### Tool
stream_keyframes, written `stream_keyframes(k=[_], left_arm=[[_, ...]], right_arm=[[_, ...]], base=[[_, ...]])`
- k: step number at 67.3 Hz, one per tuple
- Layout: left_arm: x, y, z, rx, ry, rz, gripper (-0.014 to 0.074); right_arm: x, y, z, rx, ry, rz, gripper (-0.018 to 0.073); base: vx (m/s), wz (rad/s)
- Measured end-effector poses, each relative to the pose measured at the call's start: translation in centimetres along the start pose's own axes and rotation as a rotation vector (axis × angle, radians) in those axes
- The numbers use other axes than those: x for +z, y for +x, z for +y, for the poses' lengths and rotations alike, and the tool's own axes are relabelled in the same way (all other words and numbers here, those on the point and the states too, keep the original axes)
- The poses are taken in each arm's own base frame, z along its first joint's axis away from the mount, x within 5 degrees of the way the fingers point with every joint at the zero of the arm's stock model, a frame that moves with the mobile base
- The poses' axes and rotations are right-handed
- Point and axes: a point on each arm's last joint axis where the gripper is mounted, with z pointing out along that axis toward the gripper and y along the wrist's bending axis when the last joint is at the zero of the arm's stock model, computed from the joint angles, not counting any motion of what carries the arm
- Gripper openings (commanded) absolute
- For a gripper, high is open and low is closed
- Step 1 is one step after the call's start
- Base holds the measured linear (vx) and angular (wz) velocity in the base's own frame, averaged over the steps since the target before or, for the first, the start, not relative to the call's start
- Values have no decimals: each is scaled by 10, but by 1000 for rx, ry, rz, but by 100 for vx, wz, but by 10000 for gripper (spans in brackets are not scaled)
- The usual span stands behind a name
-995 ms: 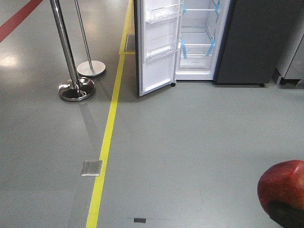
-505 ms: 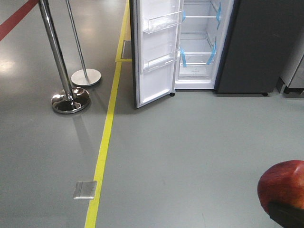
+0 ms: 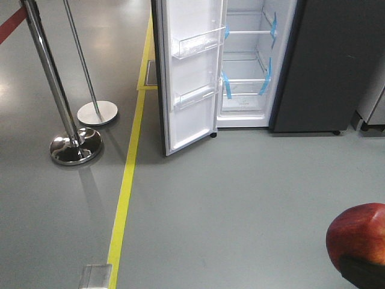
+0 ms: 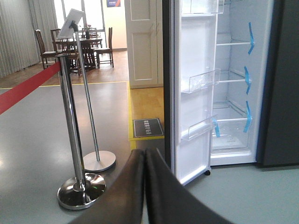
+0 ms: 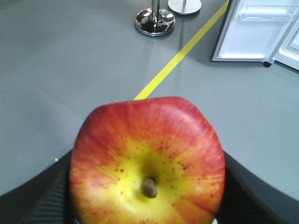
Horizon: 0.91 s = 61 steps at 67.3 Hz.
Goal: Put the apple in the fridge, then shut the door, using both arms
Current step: 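Drive toward the open refrigerator along the yellow floor line, then approach the refrigerator door shelves with the apple held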
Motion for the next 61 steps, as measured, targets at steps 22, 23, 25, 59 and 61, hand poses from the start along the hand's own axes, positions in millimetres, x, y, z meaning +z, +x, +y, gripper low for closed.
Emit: stream_keyframes(k=[22, 23, 25, 59, 61], left_arm=[[0, 0, 0, 0, 0, 0, -6], [0, 0, 0, 0, 0, 0, -6], [0, 0, 0, 0, 0, 0, -6], [0, 0, 0, 0, 0, 0, -6], [0, 0, 0, 0, 0, 0, -6]], right_arm=[[0, 0, 0, 0, 0, 0, 150], [0, 0, 0, 0, 0, 0, 150], [0, 0, 0, 0, 0, 0, 150], [0, 0, 0, 0, 0, 0, 150], [0, 0, 0, 0, 0, 0, 150]], base=[[31, -2], [31, 2], [30, 3], [29, 4], [28, 3]])
